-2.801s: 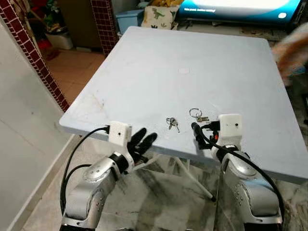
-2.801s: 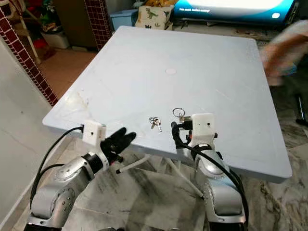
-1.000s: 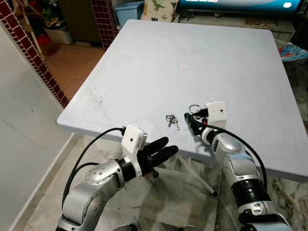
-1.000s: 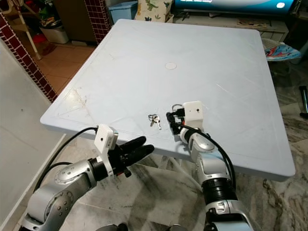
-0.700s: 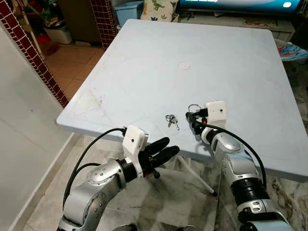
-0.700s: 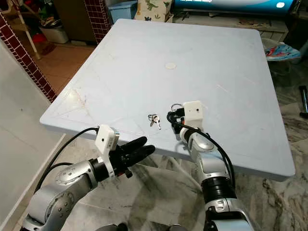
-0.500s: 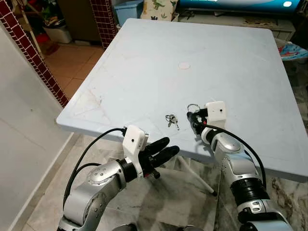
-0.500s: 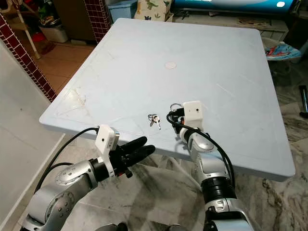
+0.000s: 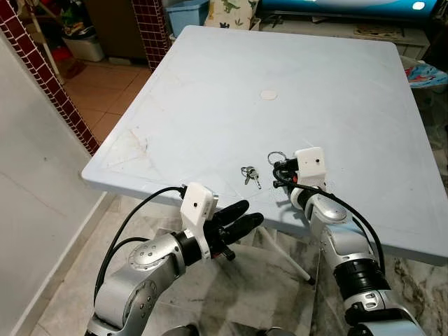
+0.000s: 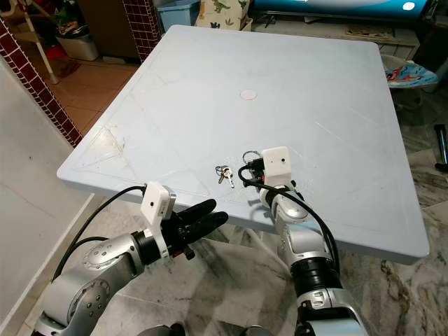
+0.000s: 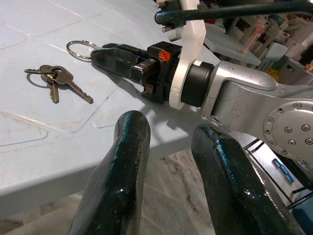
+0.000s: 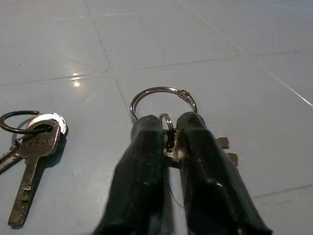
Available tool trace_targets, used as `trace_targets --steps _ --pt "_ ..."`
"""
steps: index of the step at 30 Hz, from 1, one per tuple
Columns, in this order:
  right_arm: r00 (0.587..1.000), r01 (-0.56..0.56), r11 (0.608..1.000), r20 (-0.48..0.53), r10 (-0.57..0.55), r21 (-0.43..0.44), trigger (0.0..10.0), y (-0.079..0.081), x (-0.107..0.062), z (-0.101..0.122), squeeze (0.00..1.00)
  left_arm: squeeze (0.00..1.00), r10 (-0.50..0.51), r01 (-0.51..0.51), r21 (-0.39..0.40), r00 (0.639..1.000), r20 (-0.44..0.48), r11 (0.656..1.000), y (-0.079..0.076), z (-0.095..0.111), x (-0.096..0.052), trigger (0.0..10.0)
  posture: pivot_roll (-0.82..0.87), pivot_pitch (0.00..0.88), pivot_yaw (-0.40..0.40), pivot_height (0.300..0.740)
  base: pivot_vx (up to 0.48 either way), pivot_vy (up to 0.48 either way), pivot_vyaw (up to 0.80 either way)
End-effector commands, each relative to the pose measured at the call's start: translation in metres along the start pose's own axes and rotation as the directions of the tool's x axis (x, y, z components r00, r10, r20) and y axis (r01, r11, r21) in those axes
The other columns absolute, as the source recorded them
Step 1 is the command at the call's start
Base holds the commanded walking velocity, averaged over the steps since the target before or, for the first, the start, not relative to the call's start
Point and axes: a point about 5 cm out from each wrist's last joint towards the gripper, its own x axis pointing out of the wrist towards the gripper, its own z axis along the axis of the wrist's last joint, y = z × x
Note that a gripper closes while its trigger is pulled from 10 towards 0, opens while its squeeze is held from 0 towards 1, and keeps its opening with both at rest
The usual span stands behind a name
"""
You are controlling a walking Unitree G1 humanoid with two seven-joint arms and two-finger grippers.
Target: Hang keys on a hook
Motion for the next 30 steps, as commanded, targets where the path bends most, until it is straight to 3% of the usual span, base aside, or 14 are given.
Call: trace_targets --steps 1,11,24,29,30 --pt "1.0 0.015 1.0 -0.004 -0.015 -0.02 0.0 0.002 -0.002 -0.003 0.0 0.0 0.0 0.0 0.013 1.0 -0.005 1.0 -0.001 0.0 0.0 10.0 -0.04 0.155 0.043 0.74 0.0 0.0 0.0" --pt "0.972 0.148 0.987 0.191 -0.135 -0.056 0.0 0.0 -0.006 0.029 0.0 0.0 0.003 -0.003 0.015 1.0 -0.003 1.0 -0.001 0.0 0.001 10.0 -0.04 0.147 0.044 0.74 0.0 0.0 0.0" --pt "0.945 0.182 0.981 0.287 -0.155 -0.069 0.0 -0.001 -0.005 0.052 0.0 0.0 0.004 -0.004 0.023 1.0 -0.001 1.0 0.001 0.001 0.003 10.0 -0.04 0.134 0.044 0.74 0.0 0.0 0.0" --pt "0.919 0.195 0.974 0.368 -0.14 -0.117 0.0 0.001 -0.008 0.07 0.0 0.0 0.016 -0.017 0.036 1.0 0.007 0.999 0.002 0.002 0.004 10.0 -0.05 0.123 0.042 0.74 0.0 0.0 0.0" --pt "0.91 0.188 0.969 0.401 -0.109 -0.162 4.4 0.005 -0.011 0.076 0.0 0.0 0.032 -0.033 0.041 0.999 0.017 0.999 0.004 0.003 0.004 10.0 -0.05 0.123 0.042 0.74 0.0 0.0 0.0"
